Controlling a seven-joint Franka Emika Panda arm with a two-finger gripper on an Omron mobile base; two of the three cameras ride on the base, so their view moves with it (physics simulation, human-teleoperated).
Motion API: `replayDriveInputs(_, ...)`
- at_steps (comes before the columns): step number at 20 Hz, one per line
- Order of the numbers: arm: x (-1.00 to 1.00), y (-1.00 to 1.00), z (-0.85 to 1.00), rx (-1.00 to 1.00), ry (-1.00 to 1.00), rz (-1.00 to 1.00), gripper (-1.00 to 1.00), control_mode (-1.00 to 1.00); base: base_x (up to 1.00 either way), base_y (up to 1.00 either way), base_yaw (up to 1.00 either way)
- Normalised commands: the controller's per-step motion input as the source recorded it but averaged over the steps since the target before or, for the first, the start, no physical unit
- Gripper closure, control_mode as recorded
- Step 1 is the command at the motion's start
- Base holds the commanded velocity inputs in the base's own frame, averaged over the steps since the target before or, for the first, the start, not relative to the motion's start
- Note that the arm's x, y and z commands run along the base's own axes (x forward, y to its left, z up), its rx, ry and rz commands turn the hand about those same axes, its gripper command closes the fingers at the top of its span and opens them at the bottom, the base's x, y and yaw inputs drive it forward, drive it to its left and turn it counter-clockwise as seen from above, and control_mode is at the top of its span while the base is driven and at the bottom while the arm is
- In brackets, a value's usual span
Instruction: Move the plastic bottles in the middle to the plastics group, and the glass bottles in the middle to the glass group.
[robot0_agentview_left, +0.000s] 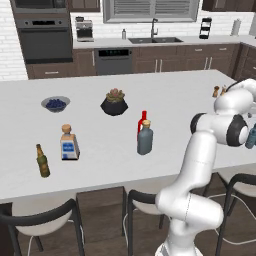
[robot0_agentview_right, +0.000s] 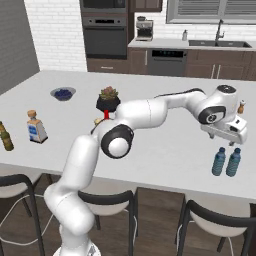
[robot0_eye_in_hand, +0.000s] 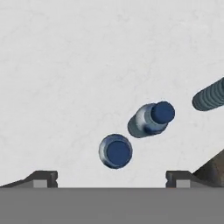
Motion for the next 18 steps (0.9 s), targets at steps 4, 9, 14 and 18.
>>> replayDriveInputs(4,-0.48,0.59,0.45,-0.12,-0.26,0.07,-1.0,-1.0,0.0,0.0,0.0)
replayDriveInputs(9,-0.56,0.87,0.14,-0.14,-0.11,0.2,-1.0,-1.0,0.0,0.0,0.0)
replayDriveInputs(14,-0.32,1.0,0.0,-0.27,0.0,0.13,-1.0,-1.0,0.0,0.0,0.0)
replayDriveInputs(18,-0.14,1.0,0.02,-0.13,0.0,0.06,-1.0,-1.0,0.0,0.0,0.0)
